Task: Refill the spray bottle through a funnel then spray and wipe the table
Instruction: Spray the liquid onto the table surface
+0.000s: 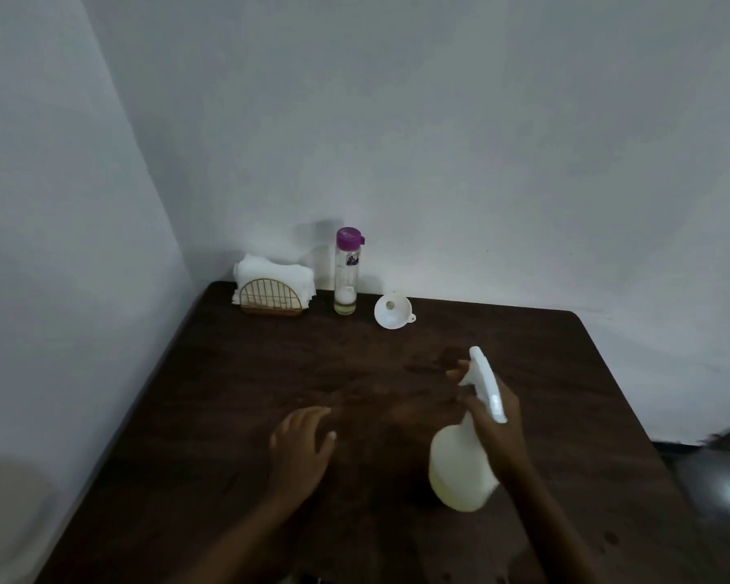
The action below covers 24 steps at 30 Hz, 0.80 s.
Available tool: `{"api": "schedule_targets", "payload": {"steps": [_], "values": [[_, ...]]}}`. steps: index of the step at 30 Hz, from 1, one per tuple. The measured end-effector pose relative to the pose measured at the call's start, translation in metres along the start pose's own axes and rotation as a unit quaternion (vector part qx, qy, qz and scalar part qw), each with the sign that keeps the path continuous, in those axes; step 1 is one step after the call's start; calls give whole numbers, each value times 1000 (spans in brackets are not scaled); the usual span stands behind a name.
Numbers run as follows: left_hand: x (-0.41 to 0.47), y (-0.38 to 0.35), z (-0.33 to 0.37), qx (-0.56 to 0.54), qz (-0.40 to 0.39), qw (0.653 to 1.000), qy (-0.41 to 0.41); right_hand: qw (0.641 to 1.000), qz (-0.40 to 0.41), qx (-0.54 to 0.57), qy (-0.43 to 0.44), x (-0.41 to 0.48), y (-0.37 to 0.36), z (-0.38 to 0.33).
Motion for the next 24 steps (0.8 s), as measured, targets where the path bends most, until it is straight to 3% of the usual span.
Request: {"api": "schedule_targets", "payload": {"steps": [4,8,17,24], "values": [[-9,13,-52,122,-16,988,91,978,-171,-38,-109,6,9,6],[-22,12,-80,164,-63,977,122,948,-265,-90,-152,-5,-3,19],[-24,6,-94,158,-48,982,95,953,-179,-77,-232,-11,-11,27],[-22,7,-96,155,-88,976,126,940,-269,-95,-187,-17,-18,-2]]}}
Point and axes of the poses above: each hand's wrist, its own x-axis towards the middle knuckle, its own y-axis out of the back of the hand, z = x × y, the point moved 4 cm from there along x, towards the middle knuckle, and after that the axes turned 14 degrees about -x, right-handed, at the moved point
